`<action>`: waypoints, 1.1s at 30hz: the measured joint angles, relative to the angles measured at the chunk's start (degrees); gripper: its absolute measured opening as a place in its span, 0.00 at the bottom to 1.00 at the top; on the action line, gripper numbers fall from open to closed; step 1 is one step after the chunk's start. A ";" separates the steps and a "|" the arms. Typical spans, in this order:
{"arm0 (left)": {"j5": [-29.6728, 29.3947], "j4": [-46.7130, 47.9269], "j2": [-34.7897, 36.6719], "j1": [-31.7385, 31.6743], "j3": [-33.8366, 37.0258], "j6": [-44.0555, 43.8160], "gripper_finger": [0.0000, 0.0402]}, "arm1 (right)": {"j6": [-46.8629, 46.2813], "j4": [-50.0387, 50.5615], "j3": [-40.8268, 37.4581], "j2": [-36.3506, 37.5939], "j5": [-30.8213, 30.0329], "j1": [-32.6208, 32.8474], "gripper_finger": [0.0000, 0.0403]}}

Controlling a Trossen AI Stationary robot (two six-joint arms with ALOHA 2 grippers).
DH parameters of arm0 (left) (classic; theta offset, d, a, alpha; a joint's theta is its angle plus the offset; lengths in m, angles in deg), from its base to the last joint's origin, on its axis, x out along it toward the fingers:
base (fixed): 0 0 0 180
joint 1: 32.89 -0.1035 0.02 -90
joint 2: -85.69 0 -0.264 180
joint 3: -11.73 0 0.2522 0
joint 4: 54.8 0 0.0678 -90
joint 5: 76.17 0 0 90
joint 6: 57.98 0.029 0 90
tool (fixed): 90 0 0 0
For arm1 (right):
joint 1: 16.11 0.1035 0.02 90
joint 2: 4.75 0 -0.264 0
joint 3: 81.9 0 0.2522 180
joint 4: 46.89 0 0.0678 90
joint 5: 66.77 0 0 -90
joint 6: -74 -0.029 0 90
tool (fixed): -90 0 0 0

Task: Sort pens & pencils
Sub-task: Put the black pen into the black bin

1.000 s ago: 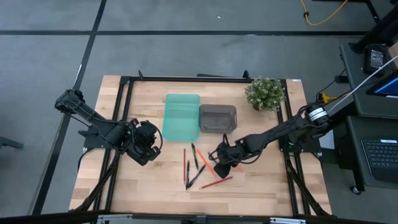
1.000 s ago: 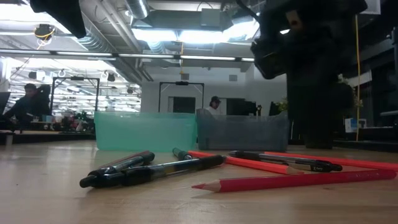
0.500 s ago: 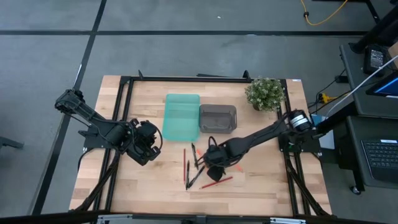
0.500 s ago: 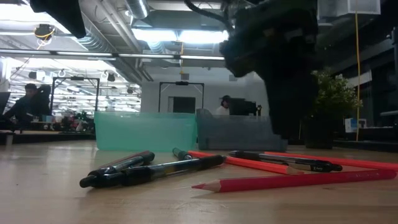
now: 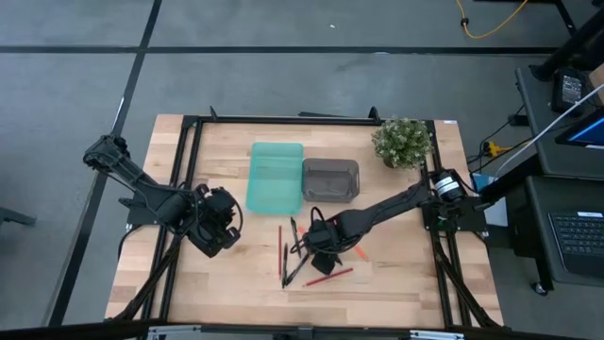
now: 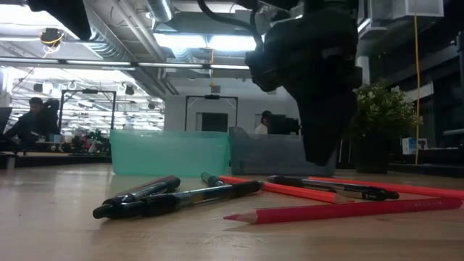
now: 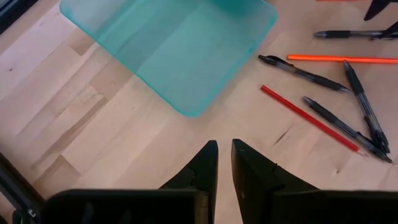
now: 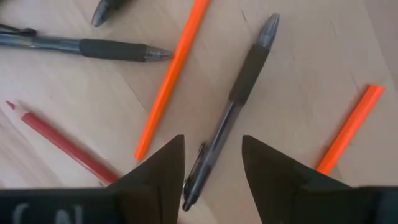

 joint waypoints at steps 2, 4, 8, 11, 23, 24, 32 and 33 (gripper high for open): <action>0.00 0.02 0.00 0.24 0.00 -0.72 0.10 | 1.01 -0.09 0.00 0.00 -0.09 -0.19 0.40; 0.00 0.00 0.00 0.24 0.00 -0.94 0.10 | 0.37 -0.06 0.00 0.00 -0.17 -0.46 0.40; 0.00 0.00 0.00 0.24 0.00 -0.96 0.10 | -2.79 0.15 0.00 0.00 -0.62 -0.91 0.40; -0.03 0.00 0.00 0.24 0.00 -0.97 0.10 | -5.30 0.13 0.00 0.00 -0.72 -0.85 0.40; -0.03 0.01 0.00 0.24 0.00 -0.94 0.10 | -12.20 -0.72 0.00 0.00 -2.14 -0.84 0.40; -0.05 0.01 0.00 0.24 0.00 -0.94 0.10 | -12.63 -0.72 -0.02 0.00 -2.28 -0.84 0.40; -0.05 0.03 0.00 0.24 0.00 -0.89 0.10 | -14.70 -1.01 -0.04 -0.11 -4.11 -0.69 0.40; -0.05 0.03 0.00 0.24 0.00 -0.89 0.10 | -14.71 -1.01 -0.04 -0.22 -4.11 -0.69 0.40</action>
